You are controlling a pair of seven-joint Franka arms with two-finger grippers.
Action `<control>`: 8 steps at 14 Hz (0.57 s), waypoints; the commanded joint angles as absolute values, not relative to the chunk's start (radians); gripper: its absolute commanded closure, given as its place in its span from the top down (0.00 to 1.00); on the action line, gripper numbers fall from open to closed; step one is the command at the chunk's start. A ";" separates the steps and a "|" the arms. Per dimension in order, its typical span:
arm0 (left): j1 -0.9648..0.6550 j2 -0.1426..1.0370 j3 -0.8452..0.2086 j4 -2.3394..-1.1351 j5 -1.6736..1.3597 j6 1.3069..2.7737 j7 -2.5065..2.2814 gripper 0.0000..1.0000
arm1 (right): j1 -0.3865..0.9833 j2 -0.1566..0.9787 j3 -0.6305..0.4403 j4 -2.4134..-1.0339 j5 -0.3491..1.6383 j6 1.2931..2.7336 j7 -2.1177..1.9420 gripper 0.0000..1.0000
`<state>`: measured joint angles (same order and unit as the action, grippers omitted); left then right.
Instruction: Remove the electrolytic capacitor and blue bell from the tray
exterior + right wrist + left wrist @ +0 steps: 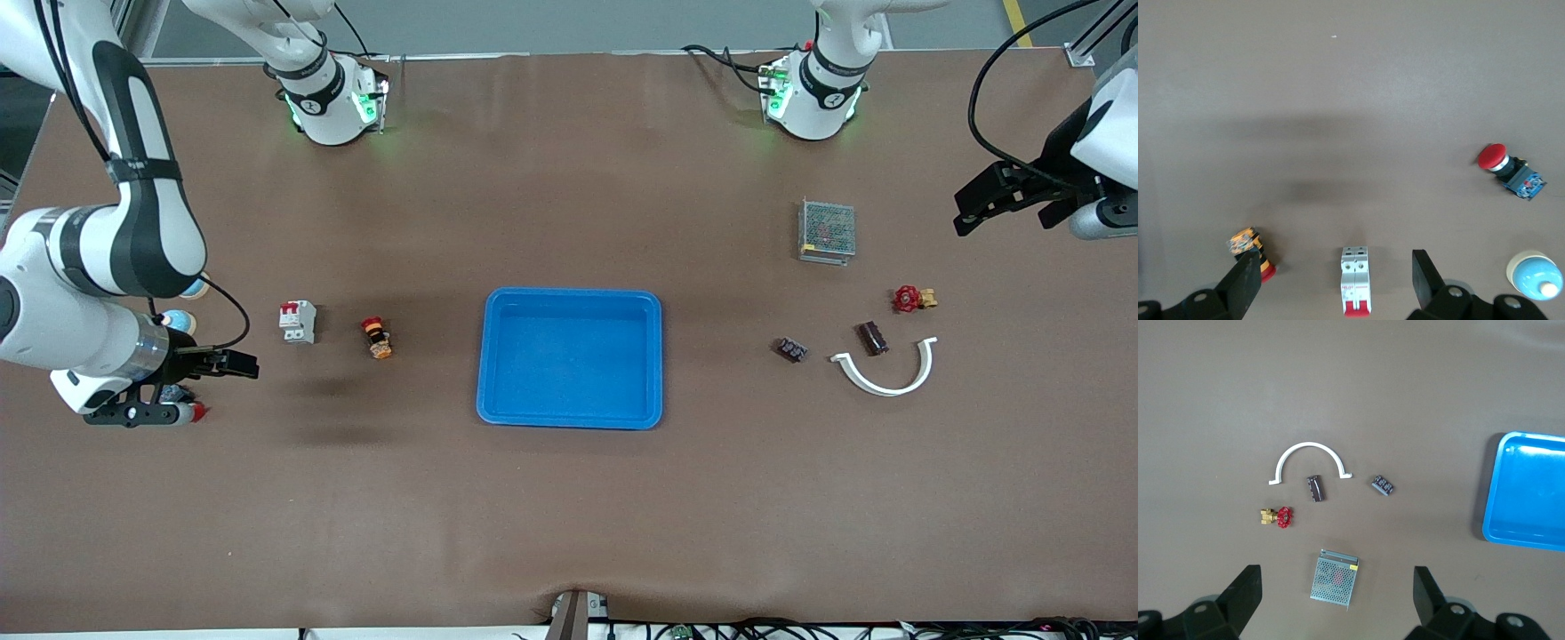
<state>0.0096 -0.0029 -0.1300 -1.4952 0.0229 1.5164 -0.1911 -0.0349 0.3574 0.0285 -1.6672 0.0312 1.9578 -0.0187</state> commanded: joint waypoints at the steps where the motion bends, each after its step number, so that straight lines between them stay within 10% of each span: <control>1: 0.009 -0.028 -0.129 -1.497 0.006 1.488 -0.186 1.00 | -0.031 0.311 0.025 -1.596 0.008 1.819 -0.008 1.00; 8: 0.008 -0.067 -0.133 -1.552 0.006 1.480 -0.170 1.00 | 0.000 0.261 0.020 -1.451 -0.059 1.671 -0.011 1.00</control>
